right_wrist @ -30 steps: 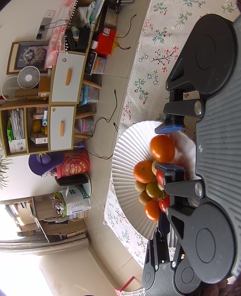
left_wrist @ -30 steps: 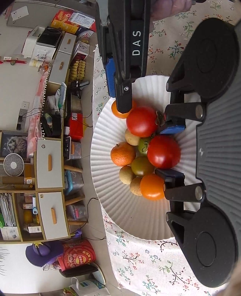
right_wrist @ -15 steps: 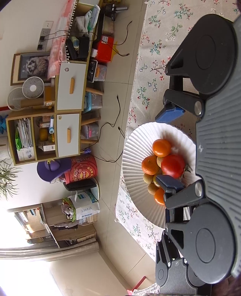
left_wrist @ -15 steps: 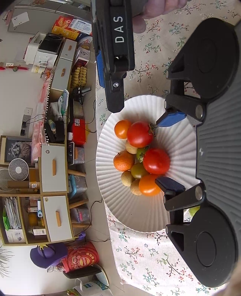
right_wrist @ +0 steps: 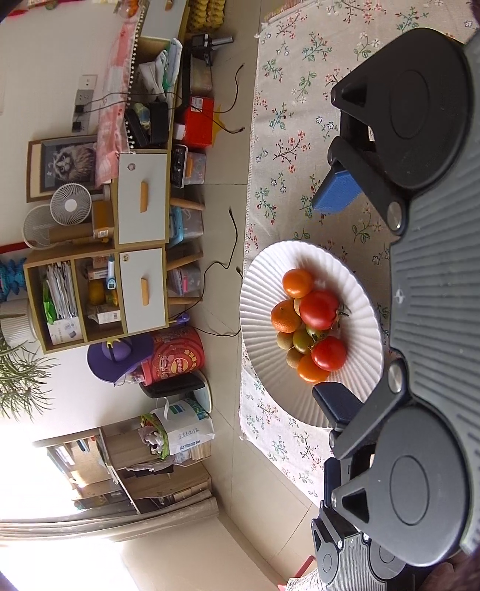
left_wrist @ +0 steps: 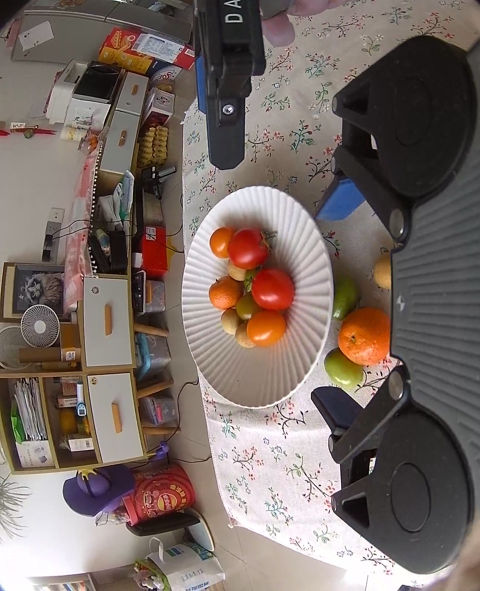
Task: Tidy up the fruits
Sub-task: 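Lift both tools away from the plate back to the fruit pile, then grasp the mandarin orange with the left tool while the right tool grasps a brown fruit, then carry the mandarin and brown fruit into the white plate and open both tools, then lift both tools away from the plate toward the two limes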
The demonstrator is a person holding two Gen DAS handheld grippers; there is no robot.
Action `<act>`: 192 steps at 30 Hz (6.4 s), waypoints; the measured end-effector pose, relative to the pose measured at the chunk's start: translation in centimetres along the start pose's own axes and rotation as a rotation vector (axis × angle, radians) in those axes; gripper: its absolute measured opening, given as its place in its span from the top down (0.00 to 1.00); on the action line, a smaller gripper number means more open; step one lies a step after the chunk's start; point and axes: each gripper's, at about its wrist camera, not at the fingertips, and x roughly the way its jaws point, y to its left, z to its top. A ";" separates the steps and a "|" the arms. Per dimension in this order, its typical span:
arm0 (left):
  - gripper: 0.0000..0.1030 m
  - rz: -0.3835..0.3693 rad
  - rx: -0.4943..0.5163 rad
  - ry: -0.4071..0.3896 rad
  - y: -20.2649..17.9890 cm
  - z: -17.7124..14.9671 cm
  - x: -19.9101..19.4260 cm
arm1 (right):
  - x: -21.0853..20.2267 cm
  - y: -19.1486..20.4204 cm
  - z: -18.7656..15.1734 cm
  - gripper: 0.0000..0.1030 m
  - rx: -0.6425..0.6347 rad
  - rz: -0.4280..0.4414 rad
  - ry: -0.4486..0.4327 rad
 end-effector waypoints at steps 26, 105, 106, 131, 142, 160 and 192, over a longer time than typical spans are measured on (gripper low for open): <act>0.07 0.008 0.017 0.054 4.4 -6.2 1.5 | 2.7 3.3 -7.9 0.02 -0.132 -0.016 0.156; 0.67 -0.130 -0.074 -0.053 4.7 -2.5 -1.1 | 1.2 5.8 -3.3 0.79 -0.201 0.092 0.035; 0.67 -0.135 -0.073 -0.055 4.6 -2.3 -1.0 | 1.3 5.4 -3.0 0.79 -0.189 0.080 0.028; 0.66 -0.115 -0.004 -0.021 1.8 0.7 4.5 | 3.9 1.0 -2.1 0.78 -0.164 -0.004 0.046; 0.53 -0.114 -0.016 -0.025 1.8 0.7 3.6 | 2.9 1.0 -2.1 0.61 -0.143 0.009 0.045; 0.23 -0.101 -0.011 -0.070 3.2 -0.6 -0.5 | 0.4 1.5 -3.0 0.32 -0.123 0.022 0.043; 0.06 0.032 0.009 -0.032 6.7 -5.7 2.5 | 2.6 5.1 -8.0 0.14 -0.195 0.026 0.146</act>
